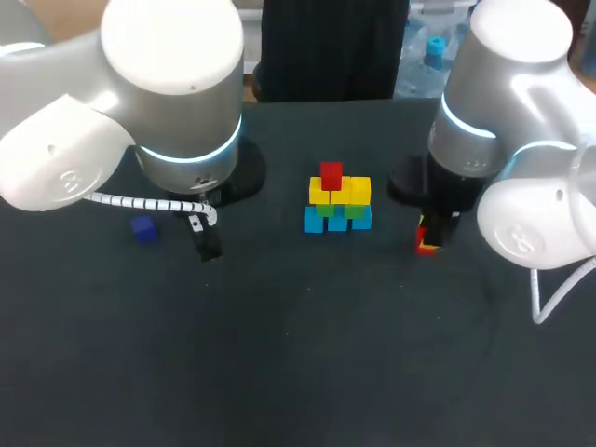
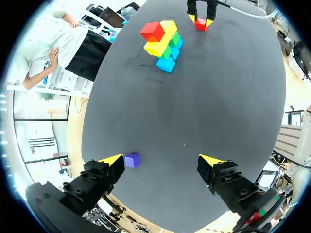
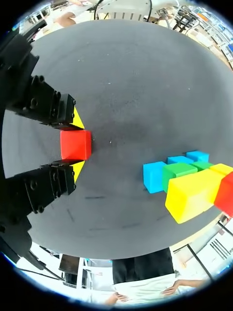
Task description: Place the blue cubes, place green cubes on the blue cubes, place the yellow cubes on the green cubes, then place the red cubes on the yellow cubes, and place purple cube on the red cubes.
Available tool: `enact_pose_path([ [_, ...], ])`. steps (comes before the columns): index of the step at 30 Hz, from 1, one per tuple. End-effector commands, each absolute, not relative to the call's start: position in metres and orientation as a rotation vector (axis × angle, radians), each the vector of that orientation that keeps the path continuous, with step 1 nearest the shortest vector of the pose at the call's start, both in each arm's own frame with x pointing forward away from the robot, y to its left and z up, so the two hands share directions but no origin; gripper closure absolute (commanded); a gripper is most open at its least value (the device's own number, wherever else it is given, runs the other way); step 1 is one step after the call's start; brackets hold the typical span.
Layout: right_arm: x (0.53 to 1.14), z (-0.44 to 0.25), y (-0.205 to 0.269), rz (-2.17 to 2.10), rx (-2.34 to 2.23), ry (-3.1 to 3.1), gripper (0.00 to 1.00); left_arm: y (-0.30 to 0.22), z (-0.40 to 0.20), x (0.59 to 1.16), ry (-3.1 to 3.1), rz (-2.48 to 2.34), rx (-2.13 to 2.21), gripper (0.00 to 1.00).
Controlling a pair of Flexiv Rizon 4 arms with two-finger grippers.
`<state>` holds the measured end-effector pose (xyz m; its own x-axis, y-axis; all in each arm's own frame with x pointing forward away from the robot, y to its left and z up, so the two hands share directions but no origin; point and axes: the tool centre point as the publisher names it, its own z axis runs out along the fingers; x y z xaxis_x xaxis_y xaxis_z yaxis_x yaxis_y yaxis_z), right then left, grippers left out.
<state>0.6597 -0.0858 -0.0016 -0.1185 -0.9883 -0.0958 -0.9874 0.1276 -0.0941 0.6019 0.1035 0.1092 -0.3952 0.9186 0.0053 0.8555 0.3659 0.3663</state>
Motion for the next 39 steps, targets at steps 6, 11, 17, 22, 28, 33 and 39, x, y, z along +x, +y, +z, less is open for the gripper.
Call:
enact_pose_path([
  [6, 0.668, 0.027, -0.097, -0.105, -1.945, 2.265, 1.00, 0.105, 0.110, 0.602, 2.422, 0.461, 1.601, 0.00],
  [11, 0.675, 0.053, -0.101, -0.178, -1.960, 2.300, 1.00, 0.105, 0.110, 0.602, 2.422, 0.461, 1.601, 0.00],
  [17, 0.686, 0.091, -0.098, -0.191, -1.939, 2.271, 1.00, 0.105, 0.110, 0.602, 2.422, 0.461, 1.601, 0.00],
  [22, 0.693, 0.112, -0.091, -0.163, -1.922, 2.245, 1.00, 0.105, 0.110, 0.602, 2.422, 0.461, 1.601, 0.00],
  [28, 0.702, 0.121, -0.077, -0.132, -1.949, 2.204, 1.00, 0.105, 0.110, 0.602, 2.422, 0.461, 1.601, 0.00],
  [33, 0.710, 0.126, -0.065, -0.123, -1.963, 2.178, 1.00, 0.105, 0.110, 0.602, 2.422, 0.461, 1.601, 0.00],
  [39, 0.717, 0.127, -0.054, -0.142, -1.966, 2.151, 1.00, 0.105, 0.110, 0.602, 2.422, 0.461, 1.601, 0.00],
])
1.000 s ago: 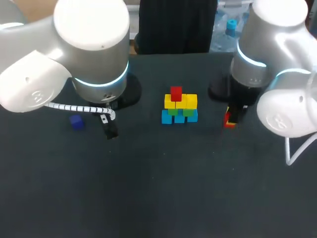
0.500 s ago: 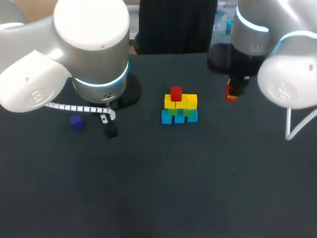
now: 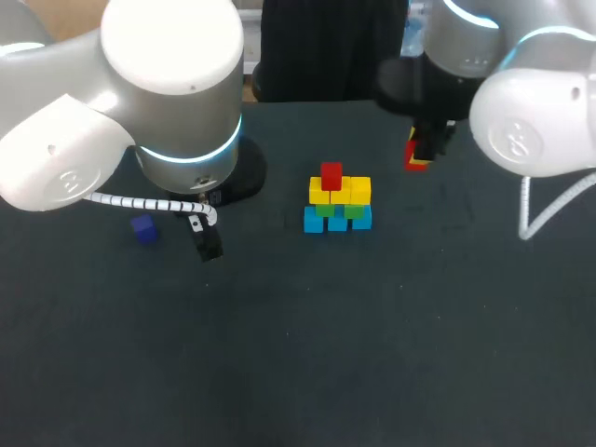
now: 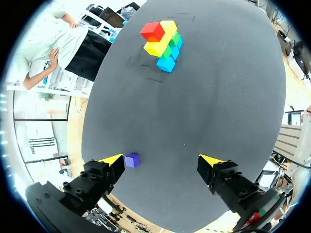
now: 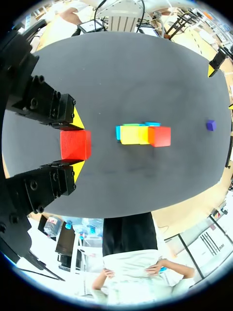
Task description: Place the blue cubes, place green cubes on the blue cubes, place the yellow cubes on the green cubes, then place the red cubes on the yellow cubes, and place purple cube on the red cubes.
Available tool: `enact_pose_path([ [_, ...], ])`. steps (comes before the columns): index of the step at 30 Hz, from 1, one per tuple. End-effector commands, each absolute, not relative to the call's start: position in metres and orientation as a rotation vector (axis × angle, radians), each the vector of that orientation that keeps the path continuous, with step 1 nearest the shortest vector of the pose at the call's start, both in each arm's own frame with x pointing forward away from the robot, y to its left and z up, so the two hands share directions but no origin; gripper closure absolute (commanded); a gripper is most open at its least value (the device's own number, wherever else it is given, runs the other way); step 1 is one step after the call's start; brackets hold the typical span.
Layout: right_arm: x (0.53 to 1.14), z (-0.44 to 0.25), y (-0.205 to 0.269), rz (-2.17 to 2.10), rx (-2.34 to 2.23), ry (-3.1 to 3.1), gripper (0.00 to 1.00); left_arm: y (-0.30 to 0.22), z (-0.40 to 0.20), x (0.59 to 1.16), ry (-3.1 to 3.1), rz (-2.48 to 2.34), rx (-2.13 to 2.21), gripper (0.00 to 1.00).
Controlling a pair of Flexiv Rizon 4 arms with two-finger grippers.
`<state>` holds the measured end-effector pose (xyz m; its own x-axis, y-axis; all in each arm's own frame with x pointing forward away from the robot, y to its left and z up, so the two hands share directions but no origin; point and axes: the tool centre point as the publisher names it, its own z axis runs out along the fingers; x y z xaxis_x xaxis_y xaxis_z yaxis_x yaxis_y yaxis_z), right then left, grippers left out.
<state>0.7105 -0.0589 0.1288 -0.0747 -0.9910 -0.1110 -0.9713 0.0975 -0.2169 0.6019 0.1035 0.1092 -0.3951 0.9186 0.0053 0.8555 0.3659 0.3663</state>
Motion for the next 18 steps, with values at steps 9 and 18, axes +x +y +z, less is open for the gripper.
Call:
enact_pose_path([
  [9, 0.718, 0.129, -0.036, -0.125, -1.970, 2.116, 1.00, 0.105, 0.110, 0.602, 2.422, 0.461, 1.601, 0.00],
  [18, 0.712, 0.125, -0.013, -0.076, -2.017, 2.069, 1.00, 0.105, 0.110, 0.602, 2.422, 0.461, 1.601, 0.00],
])
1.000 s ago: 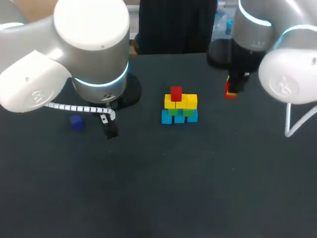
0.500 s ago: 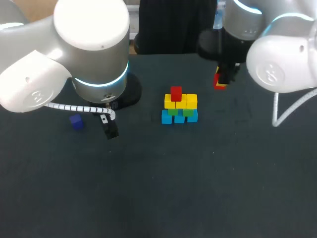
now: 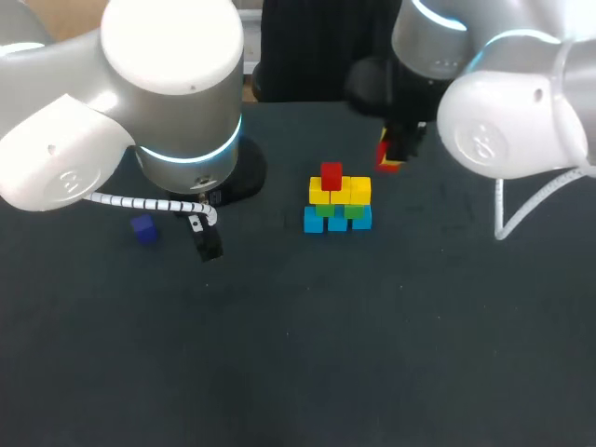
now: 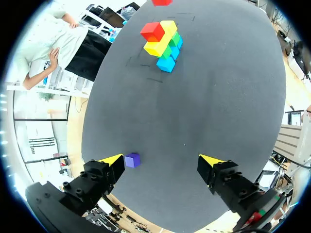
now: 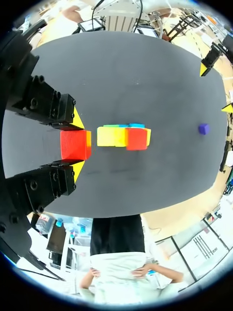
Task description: Place the blue cubes, place green cubes on the blue cubes, place the yellow cubes on the green cubes, then place the red cubes on the yellow cubes, and place purple cube on the red cubes.
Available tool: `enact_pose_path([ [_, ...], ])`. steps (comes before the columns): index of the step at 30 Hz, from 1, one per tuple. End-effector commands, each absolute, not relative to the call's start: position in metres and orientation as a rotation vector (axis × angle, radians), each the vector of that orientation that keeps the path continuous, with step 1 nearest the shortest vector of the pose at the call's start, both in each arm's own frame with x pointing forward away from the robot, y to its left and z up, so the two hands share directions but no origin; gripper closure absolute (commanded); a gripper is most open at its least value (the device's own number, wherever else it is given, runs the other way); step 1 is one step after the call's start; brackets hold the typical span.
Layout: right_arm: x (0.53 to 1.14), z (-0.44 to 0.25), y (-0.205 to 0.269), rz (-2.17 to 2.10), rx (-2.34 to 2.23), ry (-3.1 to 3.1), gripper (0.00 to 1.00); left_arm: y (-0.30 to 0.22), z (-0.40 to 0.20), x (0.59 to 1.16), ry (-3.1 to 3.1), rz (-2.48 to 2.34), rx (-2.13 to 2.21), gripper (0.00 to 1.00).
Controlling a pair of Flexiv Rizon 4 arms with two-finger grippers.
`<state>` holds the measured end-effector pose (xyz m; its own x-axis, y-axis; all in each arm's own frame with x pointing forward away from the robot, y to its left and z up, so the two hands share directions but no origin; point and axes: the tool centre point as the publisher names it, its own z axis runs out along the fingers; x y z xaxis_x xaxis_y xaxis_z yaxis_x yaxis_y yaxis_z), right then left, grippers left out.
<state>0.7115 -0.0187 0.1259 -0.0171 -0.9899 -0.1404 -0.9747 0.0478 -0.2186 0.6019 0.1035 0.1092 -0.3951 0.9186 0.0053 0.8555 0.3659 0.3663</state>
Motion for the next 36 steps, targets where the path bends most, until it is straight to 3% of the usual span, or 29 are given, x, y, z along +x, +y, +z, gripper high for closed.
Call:
enact_pose_path([
  [1, 0.712, 0.124, -0.012, -0.074, -2.023, 2.066, 1.00, 0.105, 0.110, 0.602, 2.422, 0.461, 1.601, 0.00],
  [36, 0.719, 0.093, 0.017, -0.023, -2.153, 2.036, 1.00, 0.105, 0.110, 0.602, 2.422, 0.461, 1.601, 0.00],
])
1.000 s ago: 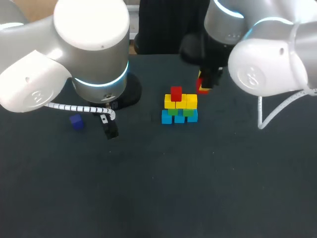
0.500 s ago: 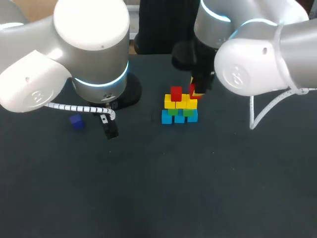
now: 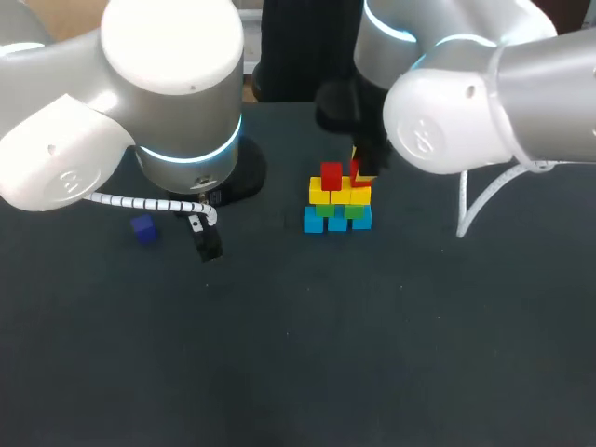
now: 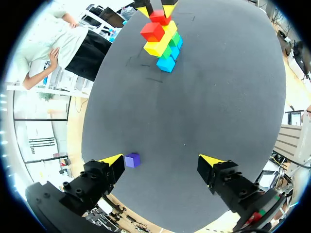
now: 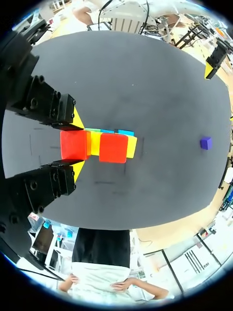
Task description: Place the blue cubes, place green cubes on the blue cubes, place the yellow cubes on the green cubes, then place the red cubes on the yellow cubes, and place purple cube on the red cubes.
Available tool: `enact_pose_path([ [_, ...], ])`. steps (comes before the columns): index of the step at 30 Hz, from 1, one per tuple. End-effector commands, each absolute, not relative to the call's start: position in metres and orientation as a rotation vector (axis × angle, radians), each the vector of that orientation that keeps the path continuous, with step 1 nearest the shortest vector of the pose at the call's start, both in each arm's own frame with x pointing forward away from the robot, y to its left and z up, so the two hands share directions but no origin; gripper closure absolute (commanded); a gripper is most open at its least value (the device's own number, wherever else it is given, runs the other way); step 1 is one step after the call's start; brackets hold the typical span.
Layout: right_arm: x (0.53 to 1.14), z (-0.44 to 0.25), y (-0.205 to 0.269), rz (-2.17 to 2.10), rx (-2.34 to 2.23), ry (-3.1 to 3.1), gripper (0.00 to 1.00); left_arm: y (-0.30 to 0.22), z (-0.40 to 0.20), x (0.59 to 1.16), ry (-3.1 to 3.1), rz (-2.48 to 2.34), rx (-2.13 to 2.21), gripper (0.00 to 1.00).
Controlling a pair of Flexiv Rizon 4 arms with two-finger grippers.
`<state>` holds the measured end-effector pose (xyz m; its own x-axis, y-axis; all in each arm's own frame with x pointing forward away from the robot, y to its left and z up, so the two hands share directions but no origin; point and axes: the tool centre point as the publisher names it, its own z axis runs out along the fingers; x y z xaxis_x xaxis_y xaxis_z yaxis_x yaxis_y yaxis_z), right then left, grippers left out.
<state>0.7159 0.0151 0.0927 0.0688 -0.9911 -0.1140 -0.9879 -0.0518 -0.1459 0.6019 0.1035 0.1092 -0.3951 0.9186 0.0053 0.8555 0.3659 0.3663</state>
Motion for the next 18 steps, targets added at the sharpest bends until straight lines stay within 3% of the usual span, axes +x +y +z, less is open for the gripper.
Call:
enact_pose_path([
  [1, 0.7194, 0.0934, 0.0167, -0.023, -2.149, 2.046, 1.00, 0.1048, 0.1095, 0.6019, 2.422, 0.461, 1.601, 0.00],
  [18, 0.7198, 0.0962, 0.0212, -0.008, -2.090, 2.140, 1.00, 0.1048, 0.1095, 0.6019, 2.422, 0.461, 1.601, 0.00],
])
